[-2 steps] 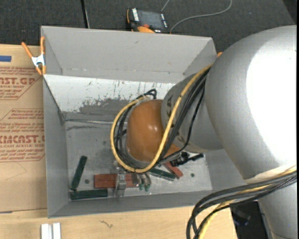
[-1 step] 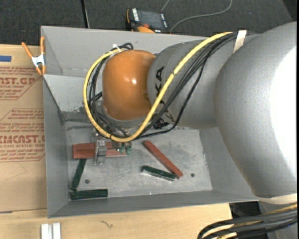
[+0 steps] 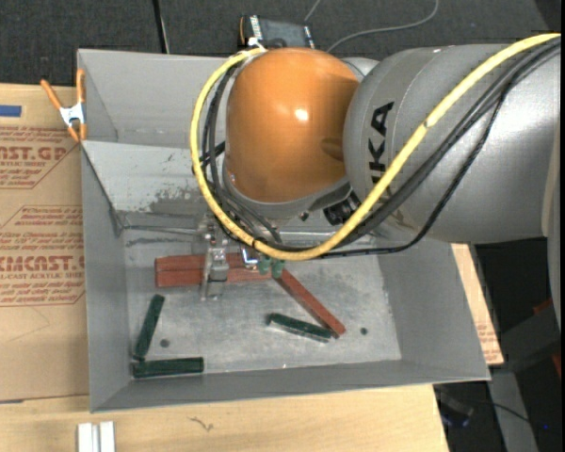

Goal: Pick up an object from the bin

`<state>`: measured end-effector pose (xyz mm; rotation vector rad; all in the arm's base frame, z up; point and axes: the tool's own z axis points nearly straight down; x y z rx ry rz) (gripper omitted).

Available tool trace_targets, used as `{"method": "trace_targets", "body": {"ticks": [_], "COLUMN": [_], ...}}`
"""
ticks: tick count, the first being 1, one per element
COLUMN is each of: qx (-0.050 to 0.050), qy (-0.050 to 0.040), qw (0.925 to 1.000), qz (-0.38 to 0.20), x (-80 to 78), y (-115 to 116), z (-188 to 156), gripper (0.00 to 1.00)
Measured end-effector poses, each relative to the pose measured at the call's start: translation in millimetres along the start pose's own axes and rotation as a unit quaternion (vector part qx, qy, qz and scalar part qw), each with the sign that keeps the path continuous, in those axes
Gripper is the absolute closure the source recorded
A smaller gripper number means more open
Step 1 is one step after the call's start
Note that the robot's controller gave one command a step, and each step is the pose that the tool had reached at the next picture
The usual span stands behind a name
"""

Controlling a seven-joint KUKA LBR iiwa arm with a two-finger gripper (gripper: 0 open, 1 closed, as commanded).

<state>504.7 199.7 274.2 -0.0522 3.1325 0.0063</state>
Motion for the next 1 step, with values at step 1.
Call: {"method": "trace_targets", "body": {"ticks": [1], "qx": [0.002], "qy": [0.0039], "qw": [0.9994], "qz": [-0.033], "x": [-17.4], "y": [-11.5], "z": [20.2], "gripper": [1.00]}}
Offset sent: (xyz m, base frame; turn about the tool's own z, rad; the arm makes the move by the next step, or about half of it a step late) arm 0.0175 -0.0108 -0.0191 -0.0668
